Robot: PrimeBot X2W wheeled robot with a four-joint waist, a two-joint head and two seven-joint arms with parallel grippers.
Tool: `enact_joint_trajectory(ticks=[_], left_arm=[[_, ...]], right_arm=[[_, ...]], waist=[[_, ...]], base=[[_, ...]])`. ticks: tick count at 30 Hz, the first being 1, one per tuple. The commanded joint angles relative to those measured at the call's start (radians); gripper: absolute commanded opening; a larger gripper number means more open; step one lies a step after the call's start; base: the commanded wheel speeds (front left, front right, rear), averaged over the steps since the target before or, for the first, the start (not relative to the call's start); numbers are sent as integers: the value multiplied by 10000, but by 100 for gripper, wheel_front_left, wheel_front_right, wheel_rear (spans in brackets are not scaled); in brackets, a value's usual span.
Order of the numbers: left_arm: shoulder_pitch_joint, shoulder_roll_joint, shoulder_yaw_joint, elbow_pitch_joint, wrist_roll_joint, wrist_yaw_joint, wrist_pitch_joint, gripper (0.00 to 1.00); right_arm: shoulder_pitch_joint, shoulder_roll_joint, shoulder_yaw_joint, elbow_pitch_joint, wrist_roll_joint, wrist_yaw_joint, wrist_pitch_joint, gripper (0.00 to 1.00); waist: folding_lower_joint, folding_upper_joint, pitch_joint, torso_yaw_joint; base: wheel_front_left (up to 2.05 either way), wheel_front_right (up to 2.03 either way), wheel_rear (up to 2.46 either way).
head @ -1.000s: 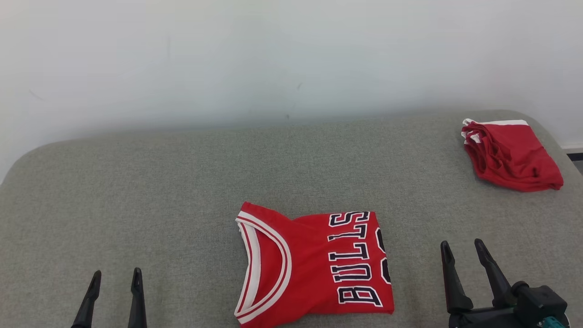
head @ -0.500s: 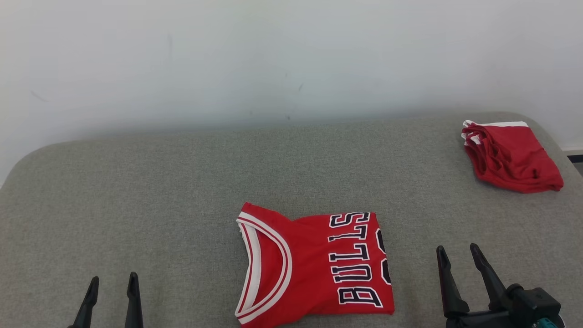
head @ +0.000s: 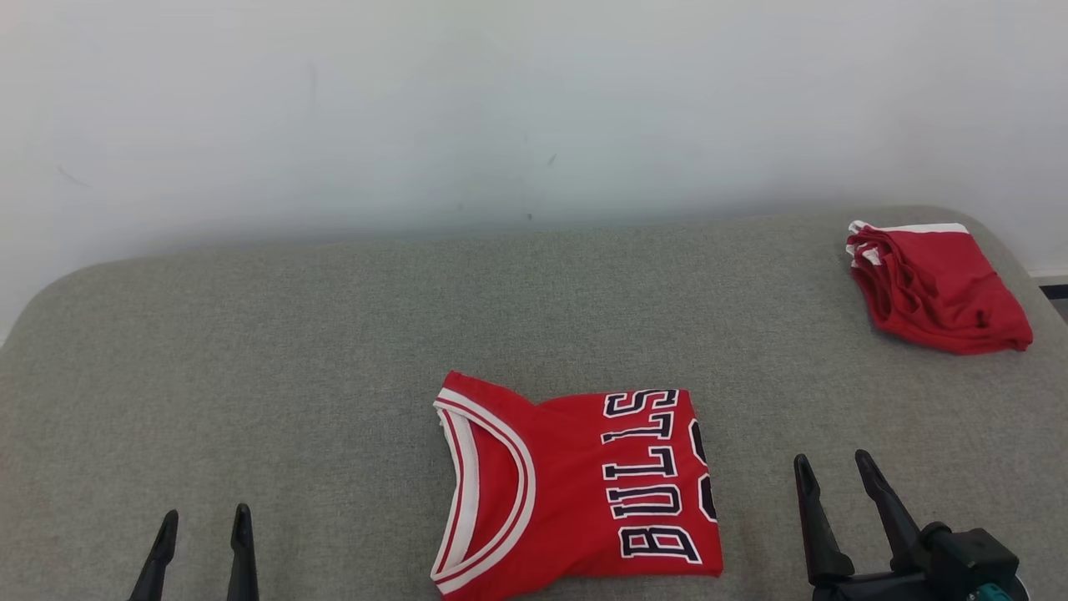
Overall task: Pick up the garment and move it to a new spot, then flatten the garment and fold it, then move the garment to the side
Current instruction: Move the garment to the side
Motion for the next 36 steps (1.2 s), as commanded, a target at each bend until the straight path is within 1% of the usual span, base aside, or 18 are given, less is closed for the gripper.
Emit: enact_joint_trajectory(ticks=[1,15,21,24,31,34,36], left_arm=[[106,-5,33,27,73,-16,-30,100],[153,-43,70,12,119,-16,-30,100],[129,-109,94,-1,160,-16,-30,100],[31,-121,6,39,175,-16,-30,100],[-160,-84,-285,93,77,-17,-30,100],[-186,-65,-367,154,49,-17,-30,100],[-215,-39,-389,182,16,-17,-30,100]], right_arm=[[-29,-5,16,29,-36,-30,-37,100],[-48,-53,29,143,11,-30,-37,100],[-709,-45,255,206,87,-30,-37,100],[-1250,-103,417,518,79,-30,40,100],[-2520,-2,536,1705,-78,-30,808,100],[-2889,1,582,2368,-68,-30,1190,100],[-2997,18,587,2570,-72,-30,1287,100]], waist=[[0,0,1,-8],[0,0,17,-35],[0,0,56,-48],[0,0,96,25],[0,0,267,332],[0,0,364,474],[0,0,407,517]], base=[[0,0,0],[0,0,0],[0,0,0],[0,0,0],[0,0,0],[0,0,0],[0,0,0]])
